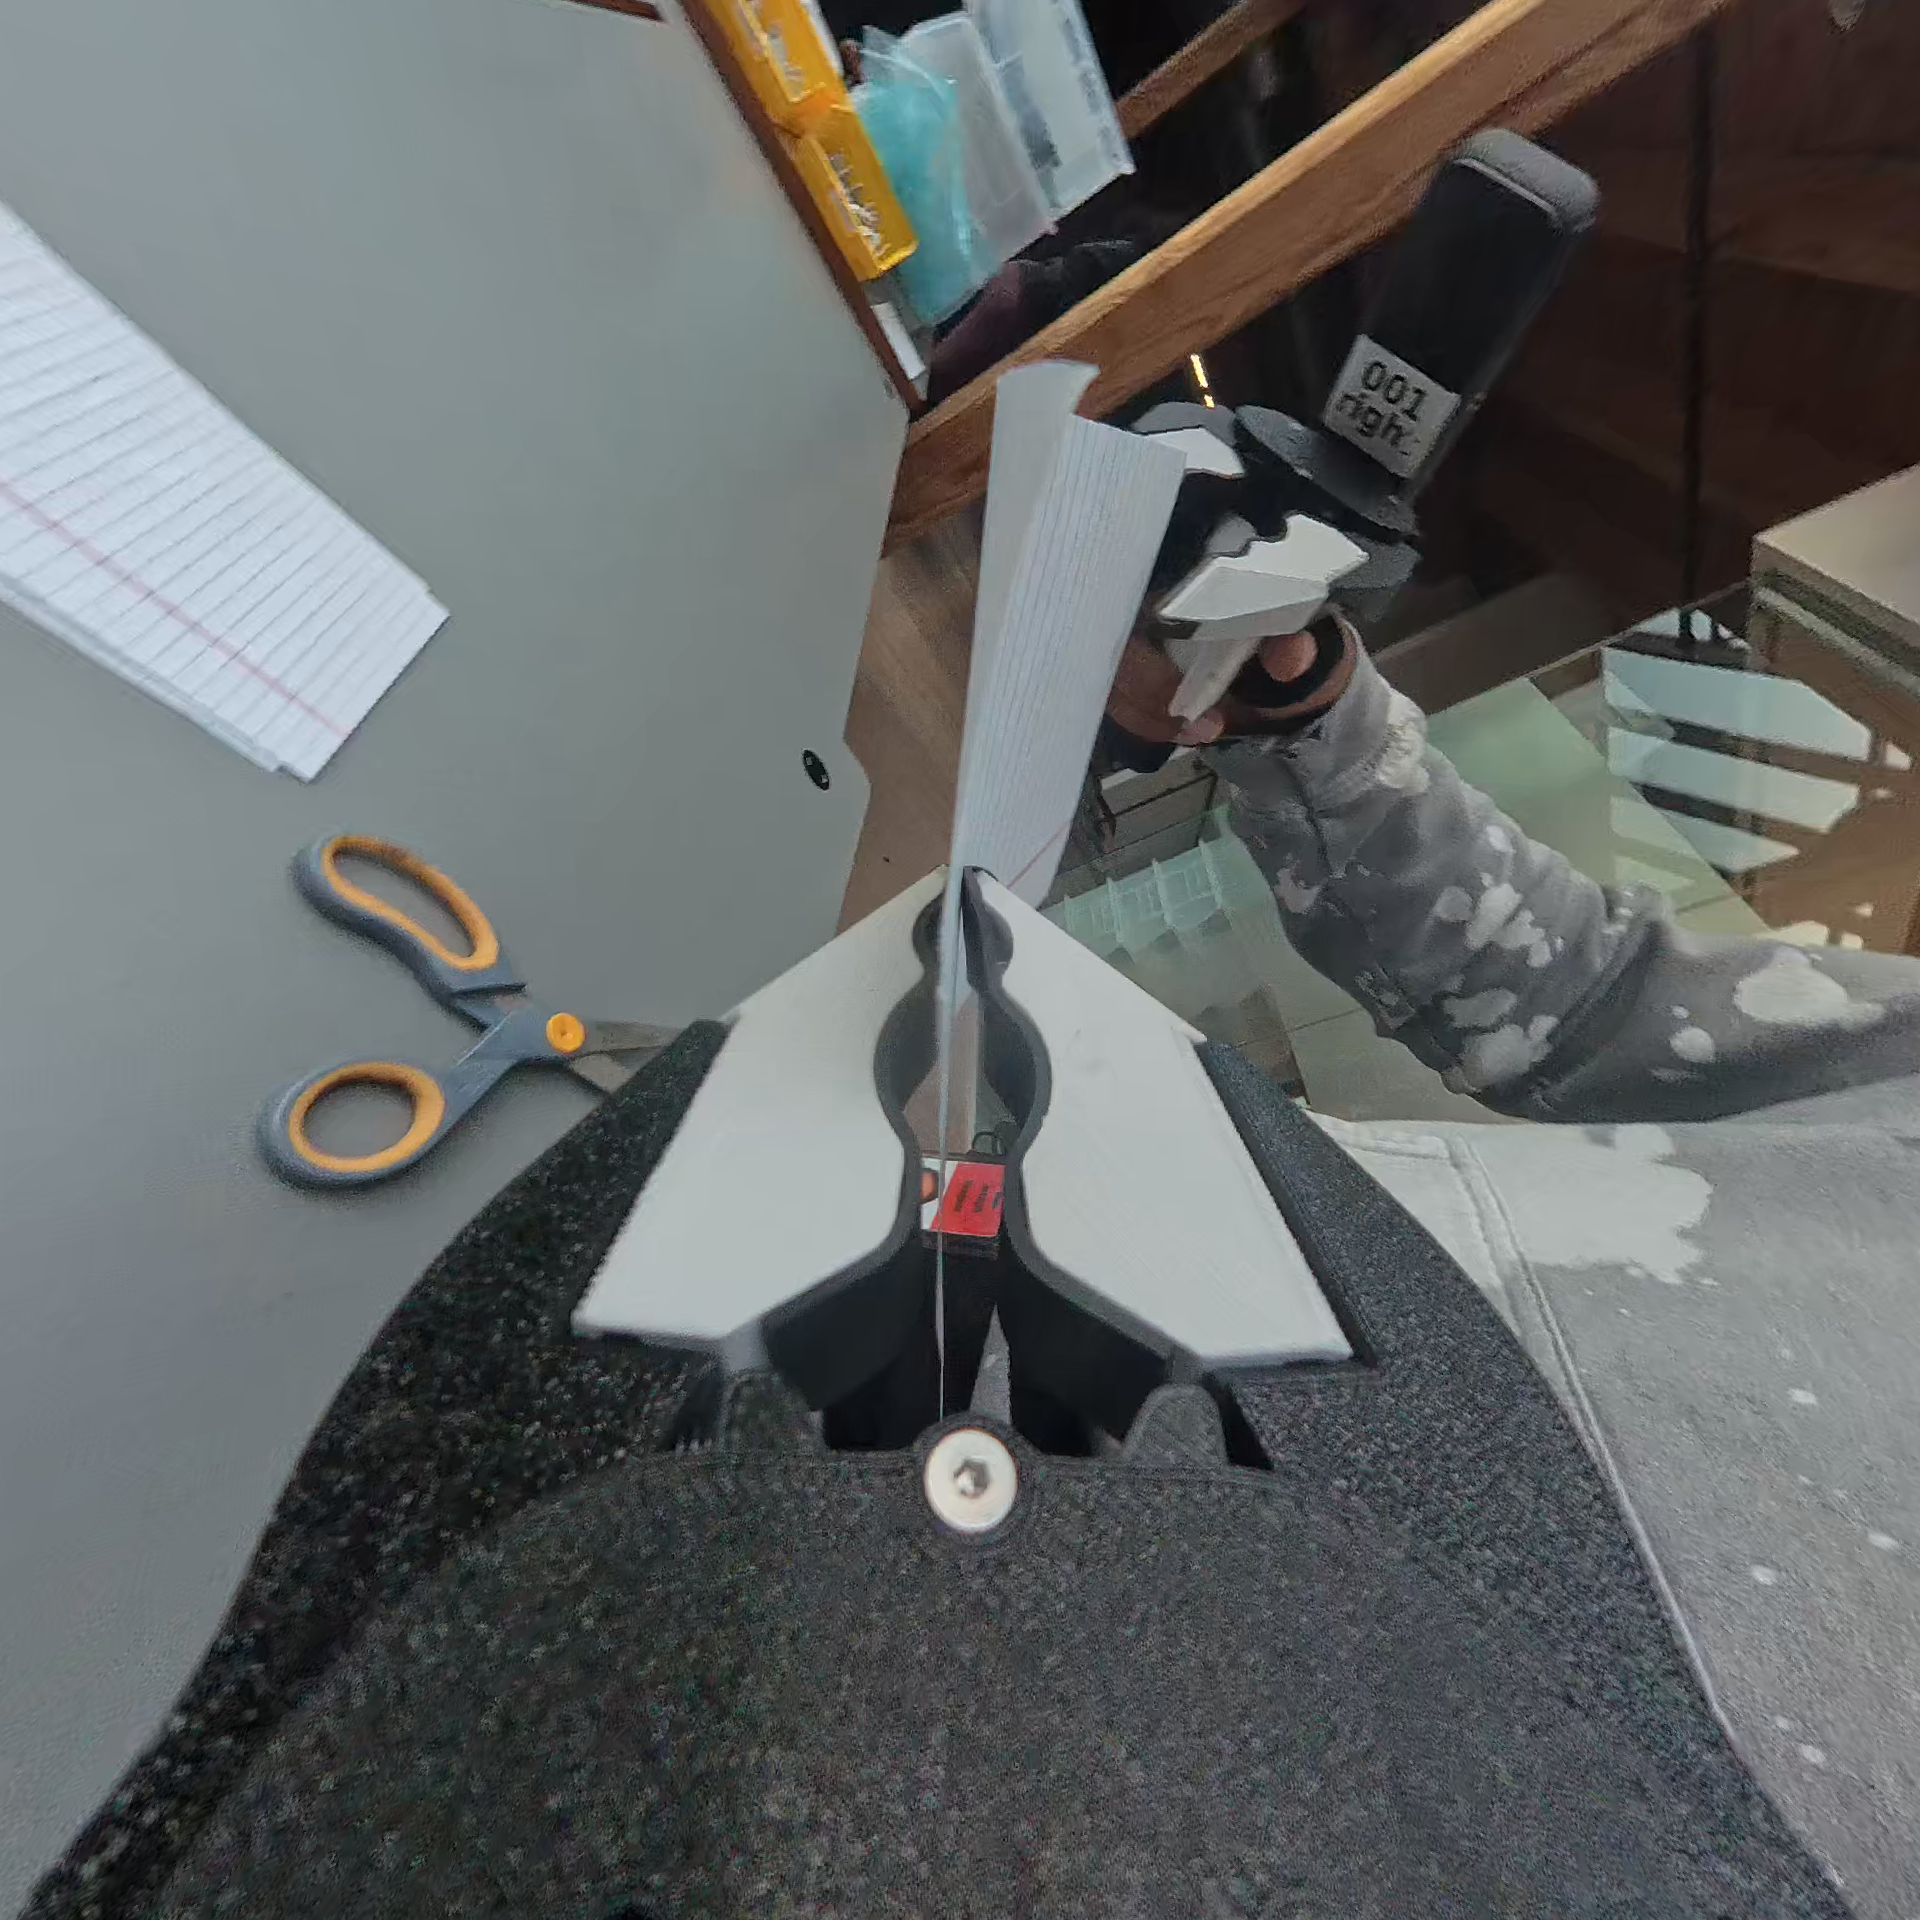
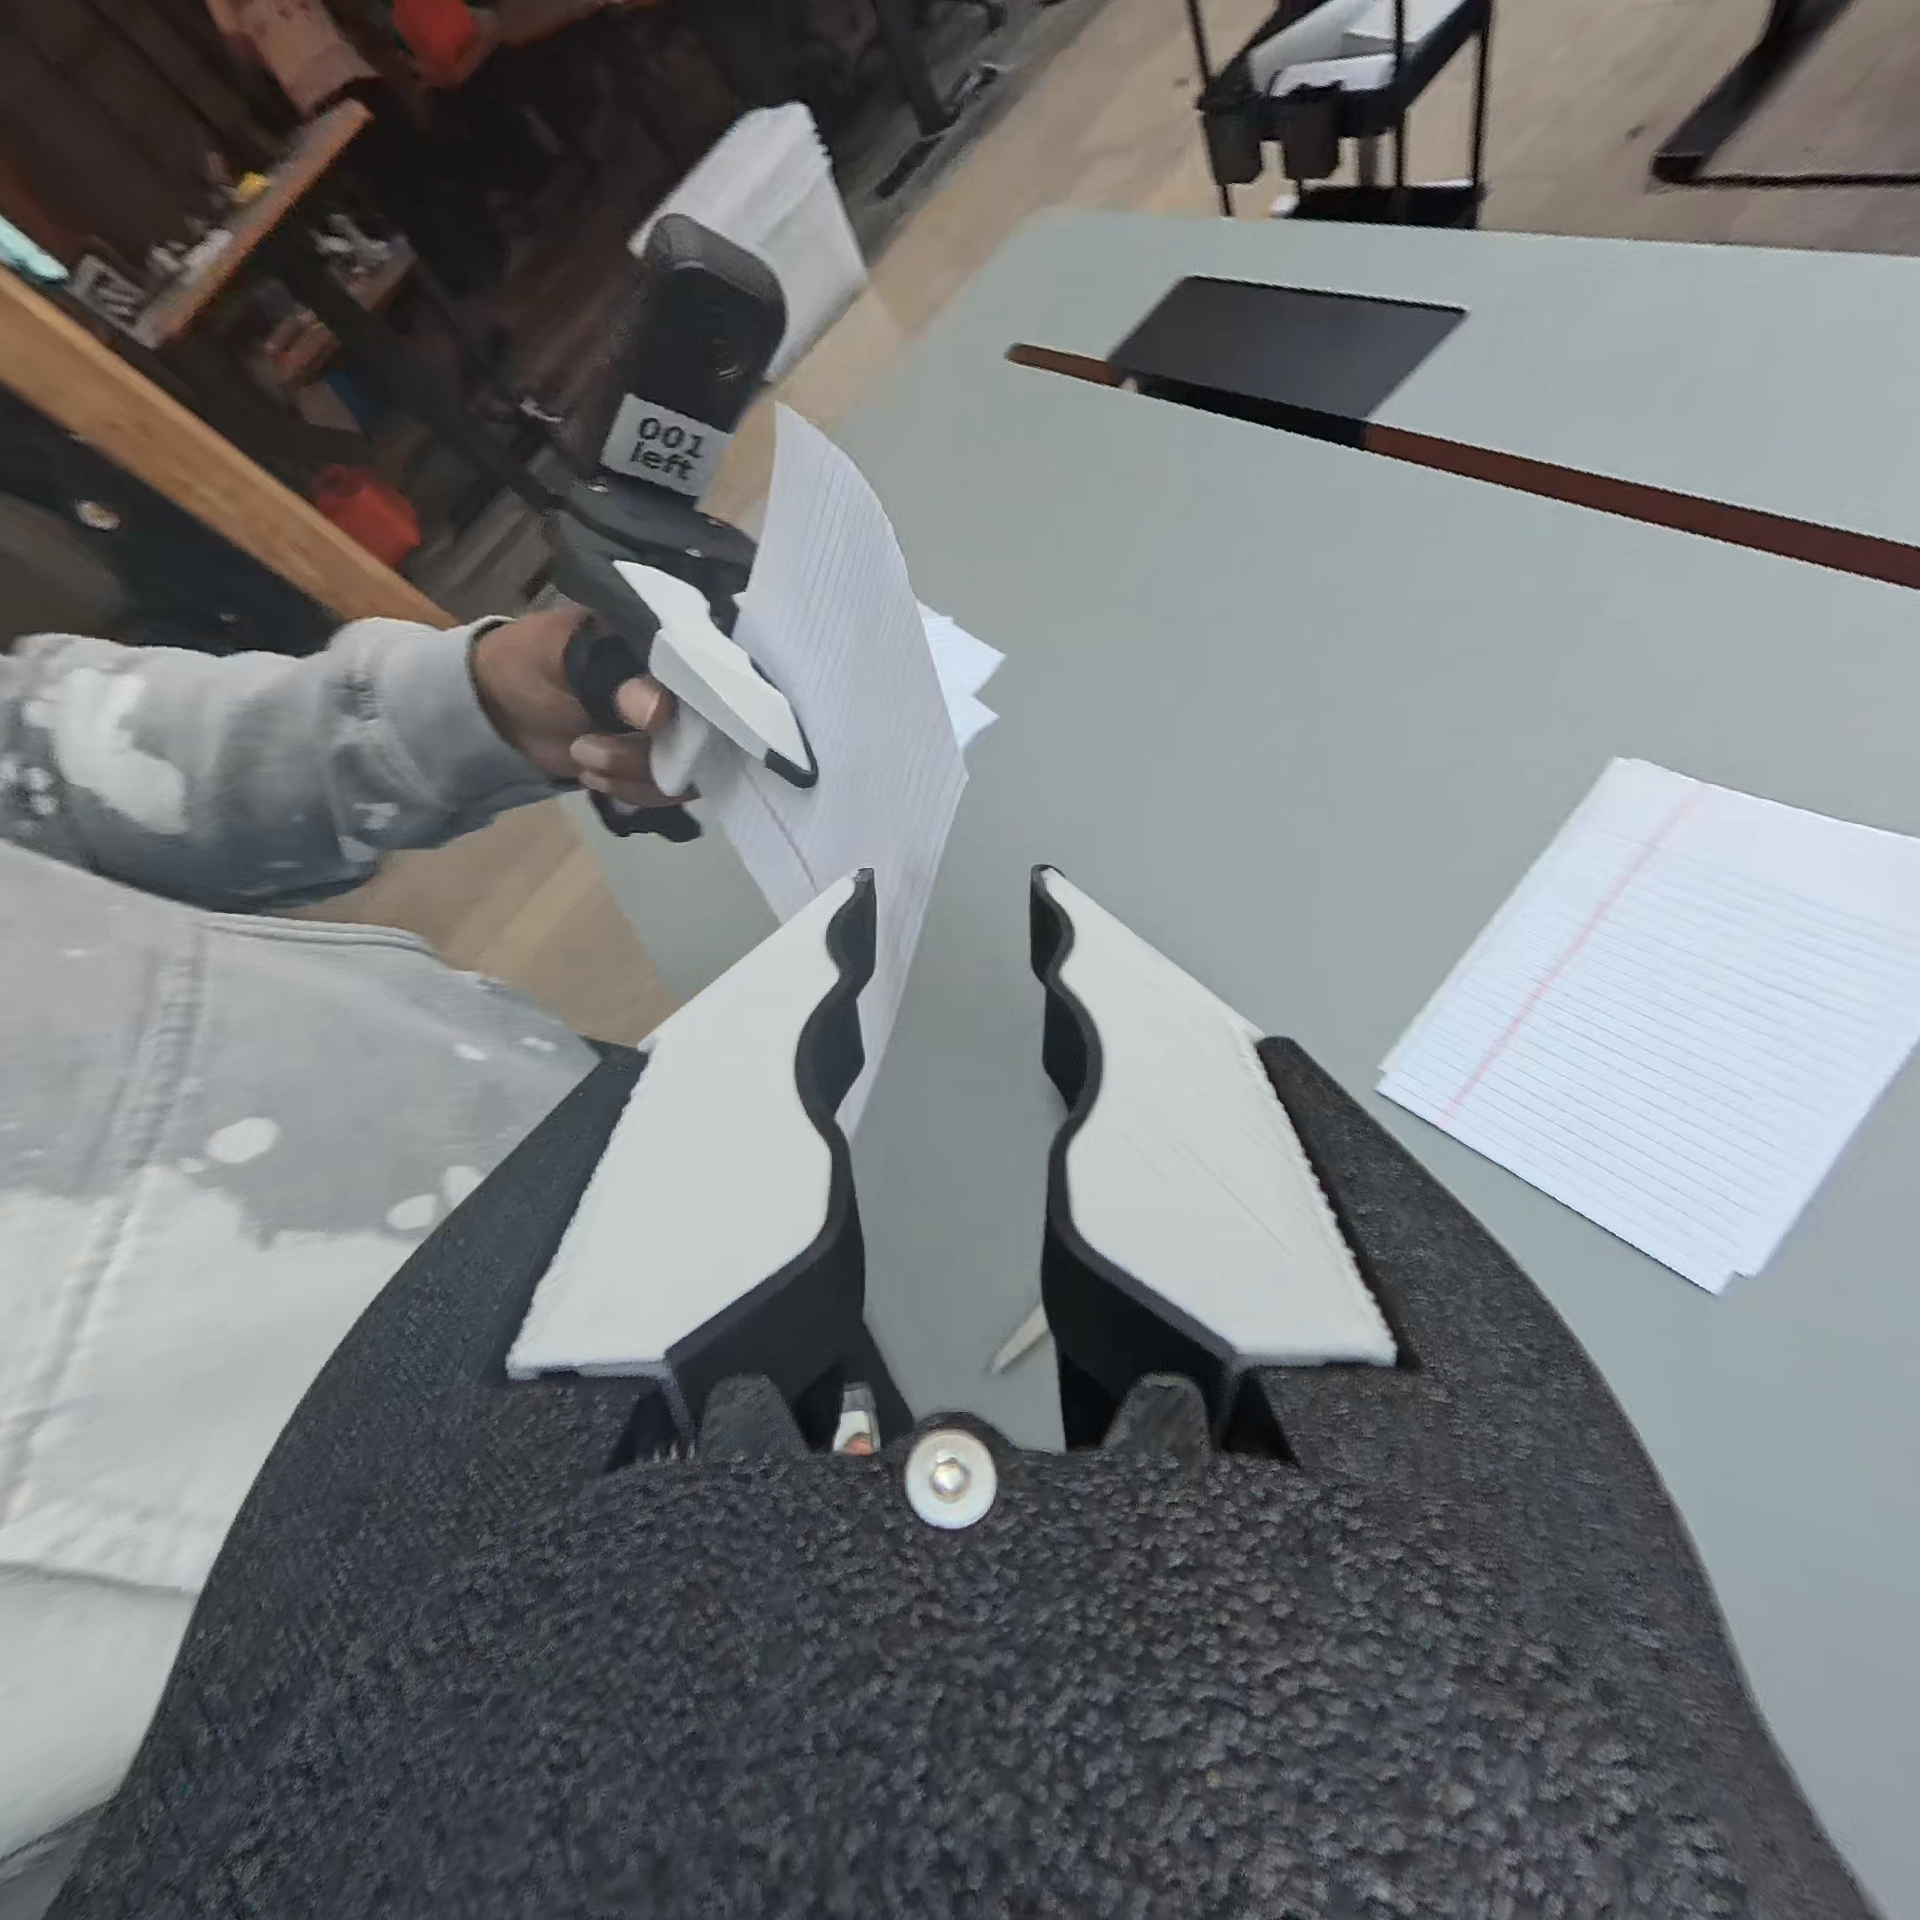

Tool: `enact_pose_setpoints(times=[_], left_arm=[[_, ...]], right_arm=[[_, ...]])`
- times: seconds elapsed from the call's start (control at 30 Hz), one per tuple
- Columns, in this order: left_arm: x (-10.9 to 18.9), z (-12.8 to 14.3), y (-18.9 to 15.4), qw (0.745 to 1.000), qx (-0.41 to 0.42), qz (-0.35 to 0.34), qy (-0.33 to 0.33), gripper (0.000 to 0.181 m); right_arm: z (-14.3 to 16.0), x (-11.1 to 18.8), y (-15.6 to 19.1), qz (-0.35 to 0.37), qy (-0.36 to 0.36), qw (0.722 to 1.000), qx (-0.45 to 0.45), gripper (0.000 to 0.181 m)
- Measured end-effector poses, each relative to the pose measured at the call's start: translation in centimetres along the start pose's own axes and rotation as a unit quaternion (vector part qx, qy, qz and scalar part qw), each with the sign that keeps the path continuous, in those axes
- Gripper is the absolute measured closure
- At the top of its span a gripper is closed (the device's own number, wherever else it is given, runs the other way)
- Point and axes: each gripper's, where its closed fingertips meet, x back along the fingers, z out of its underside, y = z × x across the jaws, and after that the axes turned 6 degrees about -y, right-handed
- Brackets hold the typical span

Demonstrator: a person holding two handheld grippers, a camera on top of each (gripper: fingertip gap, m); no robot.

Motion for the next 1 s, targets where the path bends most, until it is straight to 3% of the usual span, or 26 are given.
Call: enact_pose_setpoints(times=[0.1, 0.2, 0.37, 0.43, 0.6, 0.8, 0.9, 1.0], left_arm=[[1.8, 2.4, 7.4, 0.991, 0.087, -0.099, -0.008, 0.181], [3.6, 4.7, 13.1, 0.975, 0.15, -0.163, -0.033, 0.181], [5.6, 7.7, 18.4, 0.953, 0.167, -0.251, -0.028, 0.181], [6.1, 8.2, 19.4, 0.948, 0.163, -0.271, -0.023, 0.181], [7.4, 7.7, 20.4, 0.941, 0.134, -0.311, -0.017, 0.139], [11.1, 5.2, 19.0, 0.922, 0.06, -0.376, -0.073, 0.114], [12.2, 6.2, 17.8, 0.921, 0.053, -0.38, -0.066, 0.113], [12.3, 9.1, 17.0, 0.931, 0.083, -0.353, -0.026, 0.115]], right_arm=[[3.9, -1.1, -3.7, 0.092, 0.055, 0.993, 0.051, 0.132], [8.8, -2.3, -4.7, 0.137, 0.117, 0.98, 0.084, 0.12], [16.0, -4.6, -5.0, 0.17, 0.16, 0.972, 0.026, 0.124], [17.9, -5.6, -5.3, 0.184, 0.167, 0.969, 0.005, 0.126], [20.1, -9.0, -7.2, 0.23, 0.179, 0.956, -0.005, 0.13], [22.2, -13.2, -11.0, 0.295, 0.237, 0.925, 0.028, 0.117], [22.4, -13.9, -11.6, 0.297, 0.255, 0.92, 0.026, 0.116], [22.5, -14.0, -11.2, 0.234, 0.29, 0.924, 0.089, 0.12]])
